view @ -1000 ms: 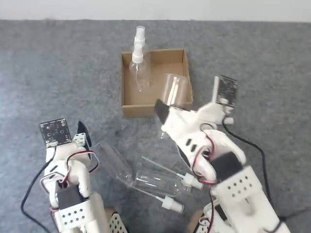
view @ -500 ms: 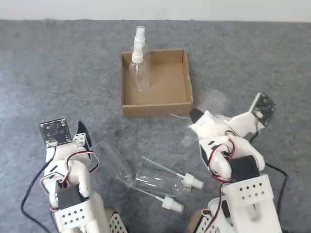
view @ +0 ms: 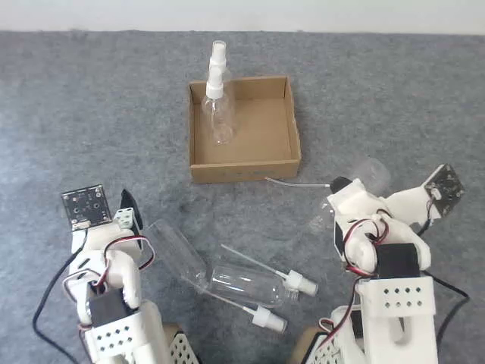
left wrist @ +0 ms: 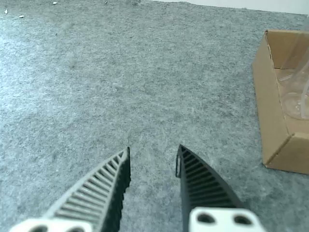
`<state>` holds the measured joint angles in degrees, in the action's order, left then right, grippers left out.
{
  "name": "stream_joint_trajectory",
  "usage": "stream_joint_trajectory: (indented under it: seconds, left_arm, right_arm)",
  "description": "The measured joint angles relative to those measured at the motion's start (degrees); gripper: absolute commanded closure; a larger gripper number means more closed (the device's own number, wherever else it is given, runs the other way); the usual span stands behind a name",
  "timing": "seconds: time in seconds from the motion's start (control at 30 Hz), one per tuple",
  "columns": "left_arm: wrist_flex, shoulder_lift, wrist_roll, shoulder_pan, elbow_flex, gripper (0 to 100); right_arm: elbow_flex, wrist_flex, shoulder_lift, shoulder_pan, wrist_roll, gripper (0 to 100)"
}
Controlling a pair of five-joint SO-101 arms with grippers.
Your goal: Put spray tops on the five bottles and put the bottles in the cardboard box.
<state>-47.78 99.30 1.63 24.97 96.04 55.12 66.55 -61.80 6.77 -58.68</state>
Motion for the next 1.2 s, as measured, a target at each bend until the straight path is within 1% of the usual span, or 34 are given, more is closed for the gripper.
stream_joint_trajectory:
  seconds: [0.17,0.33,0.57,0.73,0.9,0.97,1.13,1.2]
  left_arm:
    - [0.00,0.00,0.00,0.00,0.00,85]
    - [0.00,0.00,0.00,0.00,0.00,85]
    - [0.00,0.00,0.00,0.00,0.00,85]
    - [0.00,0.00,0.00,0.00,0.00,85]
    - [0.00,0.00,0.00,0.00,0.00,85]
    - [0.00,0.00,0.00,0.00,0.00,85]
    - [0.00,0.00,0.00,0.00,0.00,85]
    - [0.00,0.00,0.00,0.00,0.00,85]
  right_arm:
    - [-0.26,1.05,1.23,0.00,-0.44,99.2]
    - [-4.13,1.05,10.29,-1.93,-1.67,99.2]
    - [-7.91,1.05,23.47,-6.42,-4.22,99.2]
    - [-9.85,1.05,31.47,-10.11,-4.66,98.8]
    - [-11.69,1.05,39.30,-11.34,-4.66,98.5]
    - [-12.57,1.05,41.67,-11.25,-4.66,94.6]
    - [-14.95,1.05,46.42,-11.25,-4.57,76.0]
    - [-15.82,1.05,48.00,-11.25,-3.52,72.7]
